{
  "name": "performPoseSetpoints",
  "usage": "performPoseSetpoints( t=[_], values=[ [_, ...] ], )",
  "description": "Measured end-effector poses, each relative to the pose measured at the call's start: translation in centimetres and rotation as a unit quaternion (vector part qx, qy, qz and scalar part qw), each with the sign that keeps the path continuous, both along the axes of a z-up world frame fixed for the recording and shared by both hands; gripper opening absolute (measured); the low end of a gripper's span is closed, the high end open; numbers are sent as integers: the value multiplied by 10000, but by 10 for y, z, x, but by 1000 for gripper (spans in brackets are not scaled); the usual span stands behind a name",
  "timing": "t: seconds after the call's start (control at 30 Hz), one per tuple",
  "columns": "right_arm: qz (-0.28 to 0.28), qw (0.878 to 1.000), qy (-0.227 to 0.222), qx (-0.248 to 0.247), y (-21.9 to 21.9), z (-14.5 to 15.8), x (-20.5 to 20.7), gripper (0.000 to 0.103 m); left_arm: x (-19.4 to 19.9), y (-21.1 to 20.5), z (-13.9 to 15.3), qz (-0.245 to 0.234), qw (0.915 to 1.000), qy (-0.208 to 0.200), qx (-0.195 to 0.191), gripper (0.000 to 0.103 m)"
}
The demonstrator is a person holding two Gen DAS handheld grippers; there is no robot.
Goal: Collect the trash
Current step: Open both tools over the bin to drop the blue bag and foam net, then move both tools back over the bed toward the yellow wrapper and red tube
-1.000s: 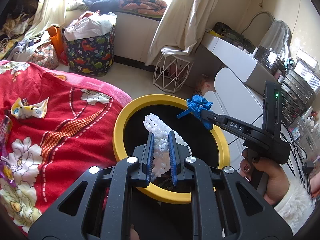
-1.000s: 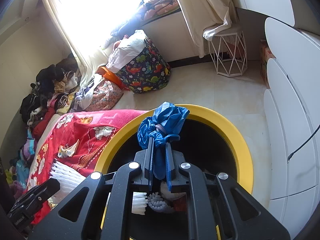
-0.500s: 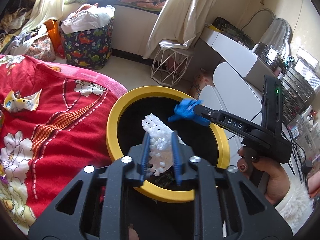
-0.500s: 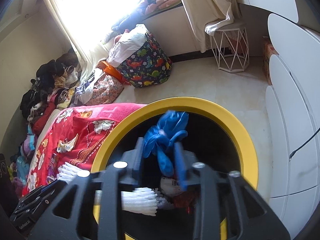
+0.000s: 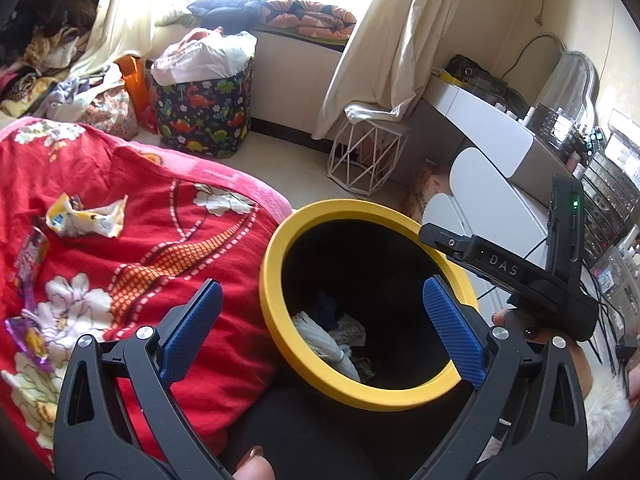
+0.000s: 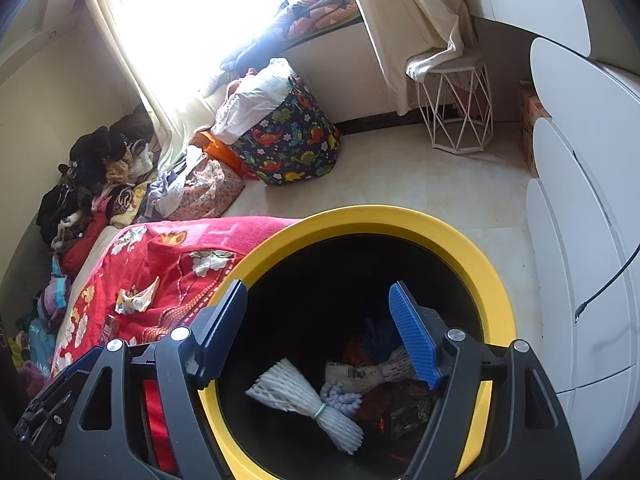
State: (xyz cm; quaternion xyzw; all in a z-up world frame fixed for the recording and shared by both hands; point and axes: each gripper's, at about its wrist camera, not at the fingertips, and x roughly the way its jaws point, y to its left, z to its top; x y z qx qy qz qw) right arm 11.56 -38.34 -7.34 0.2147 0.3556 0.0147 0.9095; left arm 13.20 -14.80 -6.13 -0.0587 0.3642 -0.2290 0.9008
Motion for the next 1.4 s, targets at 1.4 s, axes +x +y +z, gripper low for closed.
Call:
performPoseSetpoints(
  t=[1.4],
  values=[
    [1777, 9765, -800, -925, 148, 49, -14, 74, -15, 139, 56, 1492, 9822, -1051, 439, 92]
  ],
)
